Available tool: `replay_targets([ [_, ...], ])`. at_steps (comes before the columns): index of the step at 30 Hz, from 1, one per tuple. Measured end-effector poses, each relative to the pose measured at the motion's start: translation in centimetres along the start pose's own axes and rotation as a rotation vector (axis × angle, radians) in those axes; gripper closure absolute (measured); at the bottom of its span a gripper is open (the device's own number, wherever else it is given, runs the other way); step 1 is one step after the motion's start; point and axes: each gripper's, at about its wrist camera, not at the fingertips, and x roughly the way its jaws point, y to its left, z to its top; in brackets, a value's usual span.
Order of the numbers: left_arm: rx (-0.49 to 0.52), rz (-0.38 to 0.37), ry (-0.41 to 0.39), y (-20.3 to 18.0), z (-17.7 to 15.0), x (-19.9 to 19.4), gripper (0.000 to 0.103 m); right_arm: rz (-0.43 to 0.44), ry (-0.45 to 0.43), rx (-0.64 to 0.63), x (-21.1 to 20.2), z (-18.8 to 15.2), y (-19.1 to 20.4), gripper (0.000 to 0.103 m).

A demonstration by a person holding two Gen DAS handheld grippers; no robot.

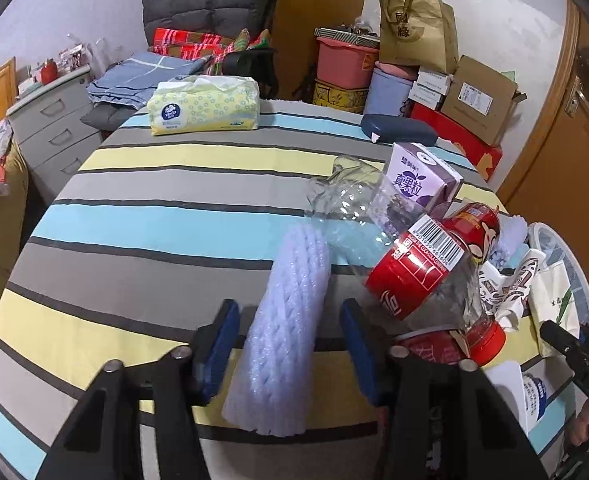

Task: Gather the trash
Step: 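Grasp the white mesh sleeve with the left tool while the right tool grasps the white paper bag, then carry both items over the white bin and open both tools to drop them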

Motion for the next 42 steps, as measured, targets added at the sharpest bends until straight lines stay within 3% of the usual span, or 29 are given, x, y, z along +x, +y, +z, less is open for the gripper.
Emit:
replay_targets([
  [5,-0.013,0.008,0.021,0.3,0.0,0.5,0.071,0.002,-0.001,-0.007,-0.1,0.1,0.1,0.074],
  [11,-0.013,0.014,0.024,0.4,-0.1,0.6,0.077,0.006,-0.004,-0.001,0.0,0.1,0.0,0.074],
  [30,-0.005,0.030,-0.062,-1.1,-0.6,-4.5,0.078,0.009,-0.053,0.005,-1.2,0.2,-0.3,0.075],
  [42,0.065,-0.029,-0.158,-6.1,-0.1,-9.3,0.078,0.014,-0.132,0.025,-3.8,0.7,-1.5,0.075],
])
